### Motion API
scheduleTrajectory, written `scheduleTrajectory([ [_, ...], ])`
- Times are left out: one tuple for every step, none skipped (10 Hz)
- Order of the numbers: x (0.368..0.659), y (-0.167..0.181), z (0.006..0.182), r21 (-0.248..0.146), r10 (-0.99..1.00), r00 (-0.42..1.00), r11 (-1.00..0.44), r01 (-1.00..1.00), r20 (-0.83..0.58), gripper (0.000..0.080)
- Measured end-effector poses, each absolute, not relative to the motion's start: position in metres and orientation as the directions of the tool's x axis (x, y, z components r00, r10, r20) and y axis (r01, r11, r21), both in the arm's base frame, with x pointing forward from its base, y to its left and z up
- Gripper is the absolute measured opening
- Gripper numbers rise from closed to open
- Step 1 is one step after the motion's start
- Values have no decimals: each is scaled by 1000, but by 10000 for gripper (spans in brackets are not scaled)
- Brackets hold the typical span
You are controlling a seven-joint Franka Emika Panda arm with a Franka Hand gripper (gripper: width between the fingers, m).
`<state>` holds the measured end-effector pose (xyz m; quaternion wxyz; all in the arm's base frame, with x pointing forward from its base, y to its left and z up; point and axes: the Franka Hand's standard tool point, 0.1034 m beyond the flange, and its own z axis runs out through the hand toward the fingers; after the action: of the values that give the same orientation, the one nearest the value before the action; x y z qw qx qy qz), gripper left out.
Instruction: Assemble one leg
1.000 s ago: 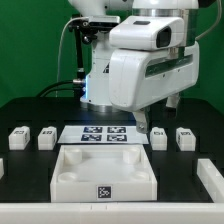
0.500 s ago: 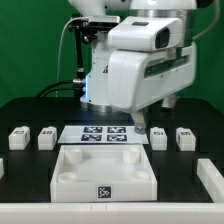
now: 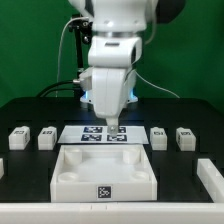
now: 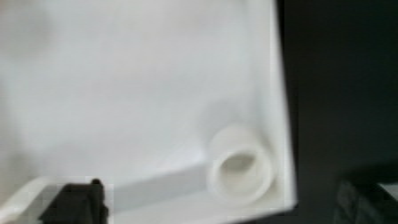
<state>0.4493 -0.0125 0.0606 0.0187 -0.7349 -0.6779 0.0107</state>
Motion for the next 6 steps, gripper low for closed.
scheduleTrajectory([
  [442, -18, 48, -39, 1000, 9, -8, 999, 18, 650],
  [438, -22, 35, -44, 1000, 8, -7, 999, 23, 650],
  [438, -23, 25, -34, 999, 16, -15, 999, 28, 650],
  [441, -24, 17, -11, 1000, 8, -7, 1000, 30, 650],
  [446, -24, 13, 12, 999, 6, -6, 1000, 32, 650],
  [447, -22, 13, 13, 999, 8, -8, 1000, 33, 650],
])
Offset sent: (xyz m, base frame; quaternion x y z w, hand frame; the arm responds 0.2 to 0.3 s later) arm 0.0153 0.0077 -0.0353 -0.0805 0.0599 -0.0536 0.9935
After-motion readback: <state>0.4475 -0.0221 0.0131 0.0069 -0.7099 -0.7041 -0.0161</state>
